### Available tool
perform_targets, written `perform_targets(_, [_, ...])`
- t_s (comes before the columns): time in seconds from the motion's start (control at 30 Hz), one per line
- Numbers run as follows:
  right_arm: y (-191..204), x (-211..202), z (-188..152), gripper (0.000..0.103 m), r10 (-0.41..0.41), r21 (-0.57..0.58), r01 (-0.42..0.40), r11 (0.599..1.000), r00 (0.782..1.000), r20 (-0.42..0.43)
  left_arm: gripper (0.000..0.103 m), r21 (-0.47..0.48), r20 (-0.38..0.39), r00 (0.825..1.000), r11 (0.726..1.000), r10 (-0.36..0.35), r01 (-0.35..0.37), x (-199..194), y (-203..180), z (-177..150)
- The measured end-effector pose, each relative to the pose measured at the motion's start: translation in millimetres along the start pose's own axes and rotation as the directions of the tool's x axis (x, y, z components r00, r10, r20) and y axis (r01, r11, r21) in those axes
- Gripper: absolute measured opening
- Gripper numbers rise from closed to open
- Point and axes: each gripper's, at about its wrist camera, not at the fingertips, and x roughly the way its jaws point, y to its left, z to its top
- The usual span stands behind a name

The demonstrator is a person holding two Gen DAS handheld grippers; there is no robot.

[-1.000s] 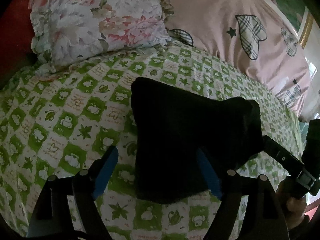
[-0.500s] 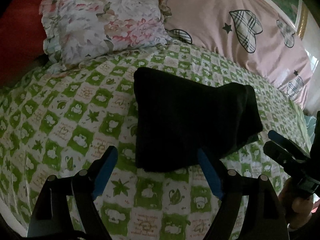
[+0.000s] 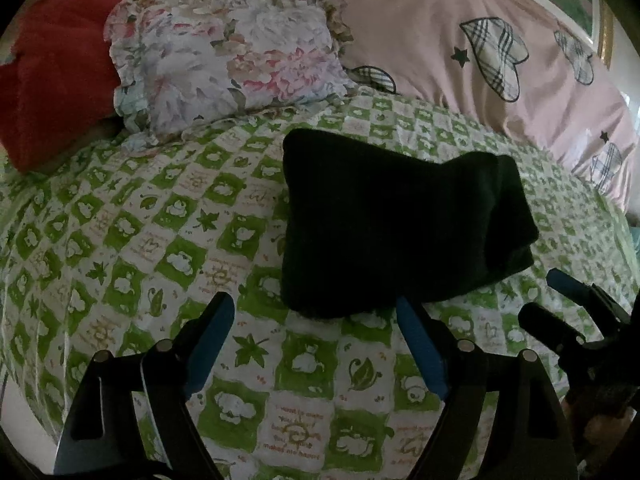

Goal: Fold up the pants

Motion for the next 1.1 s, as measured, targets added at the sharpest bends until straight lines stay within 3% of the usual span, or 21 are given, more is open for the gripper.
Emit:
perform_targets(0.3, [8.1,5.1,-11.1,0.101,-0.004,-0.019,0.004,1.000,1.000,-0.010,0.084,0.040,0.009,0.999,0.999,0.033,-0.033,1.0,-6.3,-10.0])
perform_targets(1.1, [15.5,9.6,-2.7,0.102,0.015,-0.045,-0.015,0.999,1.000,-0.003,0.084,0.079,0.008,0.999,0.996,0.034,-0.035,8.1,-9.4,-8.9])
